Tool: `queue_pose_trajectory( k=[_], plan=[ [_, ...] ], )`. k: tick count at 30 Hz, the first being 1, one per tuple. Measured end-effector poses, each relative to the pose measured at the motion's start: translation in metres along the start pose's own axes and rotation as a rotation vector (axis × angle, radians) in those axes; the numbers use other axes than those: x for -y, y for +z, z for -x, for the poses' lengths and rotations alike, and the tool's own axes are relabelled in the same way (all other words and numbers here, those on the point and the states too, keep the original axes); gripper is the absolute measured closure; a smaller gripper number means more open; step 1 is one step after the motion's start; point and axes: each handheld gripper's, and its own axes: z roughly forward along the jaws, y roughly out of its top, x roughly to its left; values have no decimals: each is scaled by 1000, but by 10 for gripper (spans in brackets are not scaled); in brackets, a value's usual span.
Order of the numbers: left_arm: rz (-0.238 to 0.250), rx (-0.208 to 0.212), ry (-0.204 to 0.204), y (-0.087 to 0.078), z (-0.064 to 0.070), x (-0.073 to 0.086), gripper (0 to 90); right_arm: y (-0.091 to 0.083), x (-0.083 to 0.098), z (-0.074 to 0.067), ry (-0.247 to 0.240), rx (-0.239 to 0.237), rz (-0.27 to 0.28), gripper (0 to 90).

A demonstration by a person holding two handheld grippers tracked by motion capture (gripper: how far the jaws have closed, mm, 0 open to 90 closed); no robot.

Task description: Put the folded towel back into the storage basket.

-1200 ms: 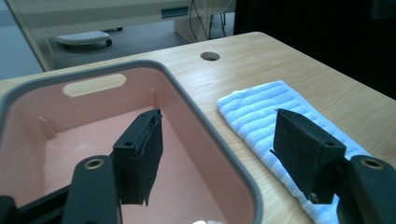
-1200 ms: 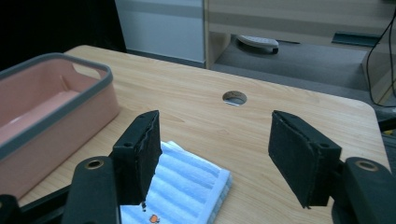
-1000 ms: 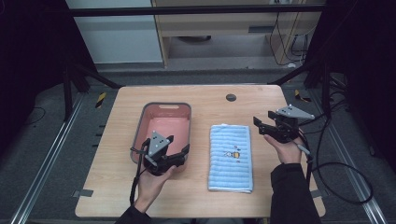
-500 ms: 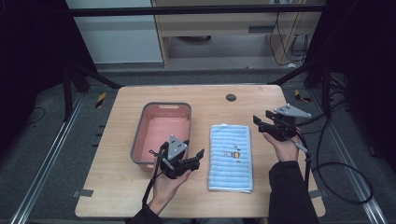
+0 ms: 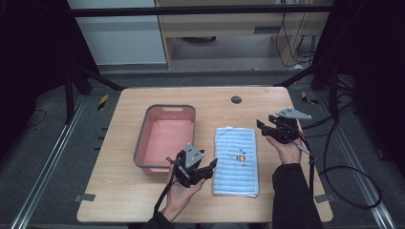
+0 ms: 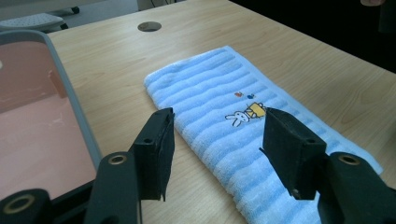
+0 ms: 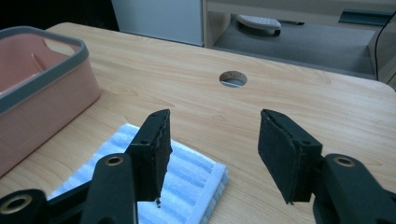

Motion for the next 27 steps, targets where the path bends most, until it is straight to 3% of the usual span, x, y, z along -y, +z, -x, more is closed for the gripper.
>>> queue_pose_trajectory(
  k=[22,27],
  plan=[
    [-85,7,10,29,12,26,503,35,33,2,-8,2,-110,487],
    [-98,6,-3,34,10,31,520,42,40,2,1,-4,-128,499]
  ],
)
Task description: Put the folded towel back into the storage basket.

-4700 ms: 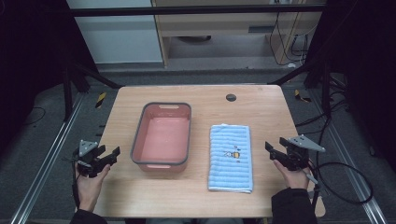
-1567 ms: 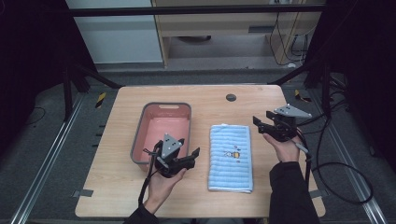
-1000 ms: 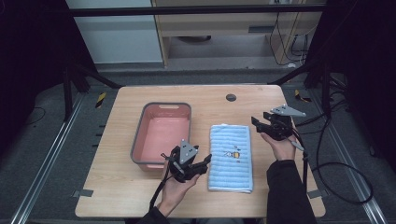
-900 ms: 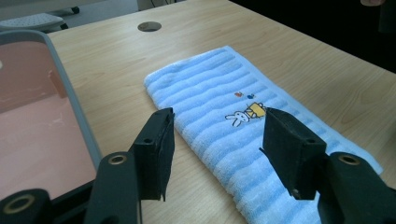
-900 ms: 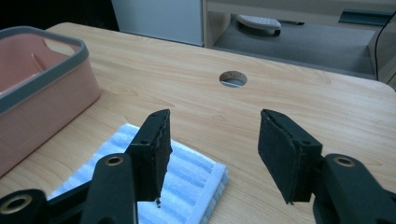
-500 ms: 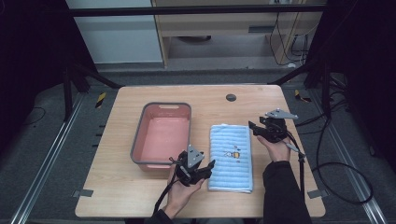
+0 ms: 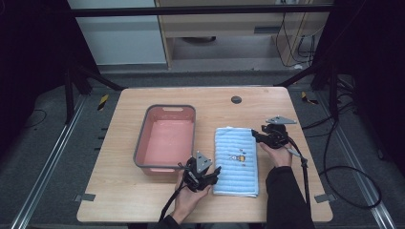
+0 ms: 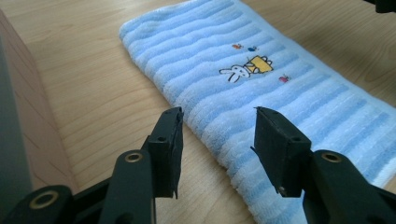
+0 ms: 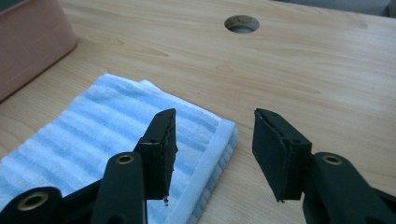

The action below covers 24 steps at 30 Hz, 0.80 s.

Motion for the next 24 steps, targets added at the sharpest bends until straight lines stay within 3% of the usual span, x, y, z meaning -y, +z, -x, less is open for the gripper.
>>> queue_pose_trajectory(
  k=[10,24],
  plan=[
    [-47,2,0,13,0,10,552,13,13,3,20,4,-58,531],
    [-84,14,-6,21,0,16,584,27,21,-1,1,-19,-120,567]
  ],
)
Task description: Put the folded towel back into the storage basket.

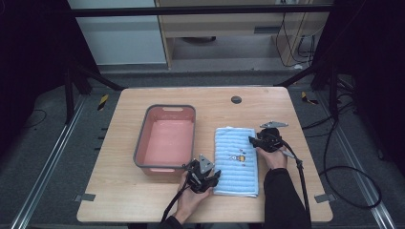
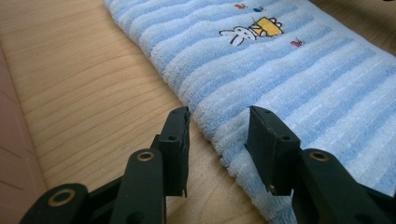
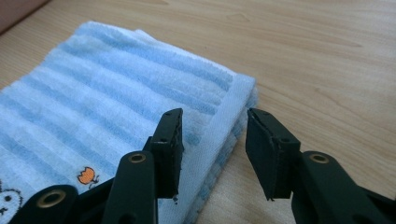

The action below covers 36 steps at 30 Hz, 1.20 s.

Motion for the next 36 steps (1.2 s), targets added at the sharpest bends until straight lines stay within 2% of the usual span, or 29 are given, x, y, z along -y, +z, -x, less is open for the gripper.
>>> queue_pose_trajectory(
  k=[3,18,21,23,33,35,36],
  plan=[
    [-3,-2,-2,1,0,0,584,5,3,-1,-3,1,-25,578],
    [-13,-16,-24,5,2,3,585,8,5,-2,6,-14,-43,636],
    [-14,-21,-49,5,3,3,587,8,5,-2,18,-20,-46,664],
    [-18,-20,-52,5,3,2,625,8,5,-3,20,-29,-45,711],
    [-29,-27,-50,6,11,0,755,8,6,-5,34,-51,-40,808],
    [-29,-30,-44,6,13,0,800,8,7,-2,66,-71,-29,816],
    [-28,-31,-42,6,14,0,800,8,7,-2,66,-71,-29,816]
  ],
)
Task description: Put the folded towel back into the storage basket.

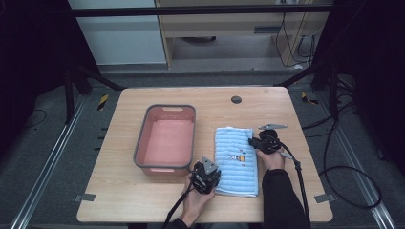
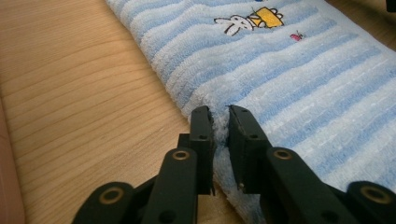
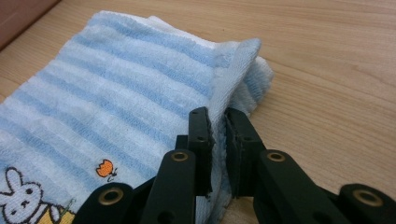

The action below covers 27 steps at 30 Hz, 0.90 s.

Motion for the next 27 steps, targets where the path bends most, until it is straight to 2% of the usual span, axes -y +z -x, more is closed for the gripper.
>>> queue_pose_trajectory(
  k=[2,12,19,27],
  plan=[
    [0,-5,4,0,1,0,827,0,1,1,6,-9,8,823],
    [33,12,-20,-2,-2,2,870,-8,-4,-5,-37,17,26,839],
    [55,37,-23,-9,-4,0,875,-28,-16,-16,-80,4,89,842],
    [109,61,-21,-27,-5,-9,877,-45,-23,-20,-84,-4,135,843]
  ],
)
